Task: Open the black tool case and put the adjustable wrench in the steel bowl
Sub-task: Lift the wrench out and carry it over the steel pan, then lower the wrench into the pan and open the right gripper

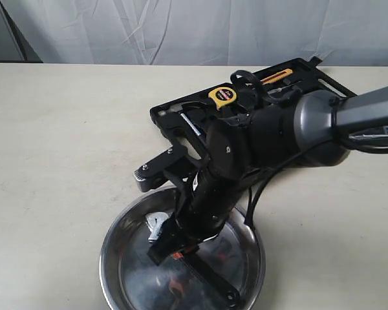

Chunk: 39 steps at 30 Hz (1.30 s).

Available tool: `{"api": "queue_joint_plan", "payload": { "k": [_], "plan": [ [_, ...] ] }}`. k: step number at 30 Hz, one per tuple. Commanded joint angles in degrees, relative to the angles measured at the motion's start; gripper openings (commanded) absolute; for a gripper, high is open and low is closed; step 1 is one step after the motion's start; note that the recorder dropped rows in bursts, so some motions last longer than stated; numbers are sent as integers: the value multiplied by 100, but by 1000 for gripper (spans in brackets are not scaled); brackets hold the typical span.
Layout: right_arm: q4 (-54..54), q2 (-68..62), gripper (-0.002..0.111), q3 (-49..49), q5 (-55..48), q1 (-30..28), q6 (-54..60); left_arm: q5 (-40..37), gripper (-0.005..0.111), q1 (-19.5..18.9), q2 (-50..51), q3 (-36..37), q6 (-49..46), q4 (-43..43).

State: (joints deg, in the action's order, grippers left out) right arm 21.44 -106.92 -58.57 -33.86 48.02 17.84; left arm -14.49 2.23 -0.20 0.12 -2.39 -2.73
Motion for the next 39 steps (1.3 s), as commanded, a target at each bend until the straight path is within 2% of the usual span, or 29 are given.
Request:
{"api": "queue_joint_plan", "payload": {
  "k": [1,4,5,16,27,34,39],
  "plan": [
    [-6,117,31,-8,191,7,-6,81,0,21,20,-12,20,7],
    [-18,321,3,1,335,7,-6,81,0,21,20,-12,20,7],
    [-32,424,0,17,407,7,-6,81,0,21,20,-12,20,7],
    [-55,2169,0,693,943,7,-6,81,0,21,20,-12,20,7],
    [-55,4592,-1,2146,1813,7,-55,81,0,21,20,-12,20,7],
    [-18,5210,-1,2450,1229,7,-55,81,0,21,20,-12,20,7],
    [-31,5236,-1,2450,1202,7,-55,81,0,21,20,-12,20,7]
  ]
}}
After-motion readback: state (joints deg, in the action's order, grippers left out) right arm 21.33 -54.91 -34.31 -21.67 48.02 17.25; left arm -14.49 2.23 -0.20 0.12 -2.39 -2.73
